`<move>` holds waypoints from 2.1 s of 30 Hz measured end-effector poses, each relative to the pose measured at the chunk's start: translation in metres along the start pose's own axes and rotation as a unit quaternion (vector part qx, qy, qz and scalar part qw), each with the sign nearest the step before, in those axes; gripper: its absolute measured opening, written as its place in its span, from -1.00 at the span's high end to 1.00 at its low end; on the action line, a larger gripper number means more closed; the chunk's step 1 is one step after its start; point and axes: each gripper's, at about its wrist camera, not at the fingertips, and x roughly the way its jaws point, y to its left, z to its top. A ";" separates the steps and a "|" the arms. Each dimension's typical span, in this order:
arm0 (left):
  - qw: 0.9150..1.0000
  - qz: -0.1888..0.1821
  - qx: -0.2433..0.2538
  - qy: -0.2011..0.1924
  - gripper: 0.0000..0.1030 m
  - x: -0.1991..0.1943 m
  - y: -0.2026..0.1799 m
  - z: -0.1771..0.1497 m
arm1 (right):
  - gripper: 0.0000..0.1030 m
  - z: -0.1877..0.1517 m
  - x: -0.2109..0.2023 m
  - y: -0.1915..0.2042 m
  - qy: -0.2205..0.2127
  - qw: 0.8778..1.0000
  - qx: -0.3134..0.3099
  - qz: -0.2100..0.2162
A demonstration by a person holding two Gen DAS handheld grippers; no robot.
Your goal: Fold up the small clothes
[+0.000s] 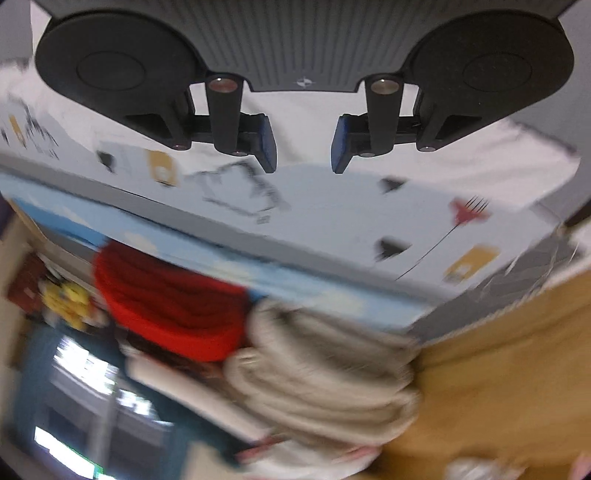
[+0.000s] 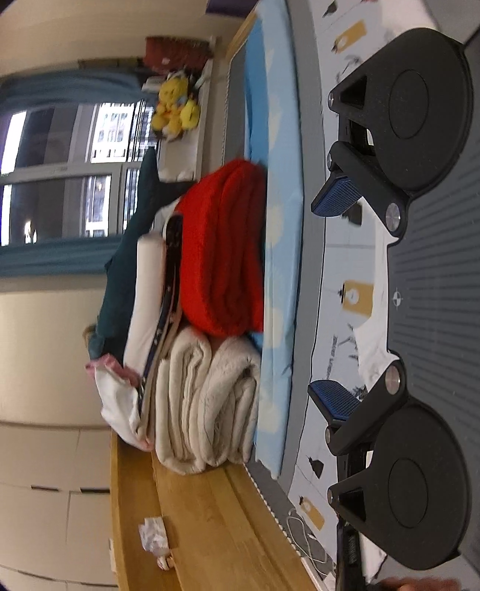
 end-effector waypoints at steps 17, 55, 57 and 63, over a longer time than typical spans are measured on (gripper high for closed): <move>0.960 0.120 -0.245 0.062 0.30 0.058 0.183 0.018 | -0.35 -0.048 0.069 -0.015 0.060 0.997 -0.046 0.034; 0.959 -0.236 -0.032 0.151 0.46 0.024 -0.131 -0.035 | 0.30 -0.060 0.061 -0.063 0.151 0.985 0.062 -0.059; 0.972 -0.181 -0.047 0.144 0.46 0.026 -0.117 -0.036 | 0.28 -0.057 0.059 -0.073 0.156 0.981 0.096 -0.065; 0.987 -0.008 -0.104 0.125 0.46 0.038 -0.067 -0.027 | 0.26 -0.054 0.059 -0.098 0.166 0.968 0.168 -0.085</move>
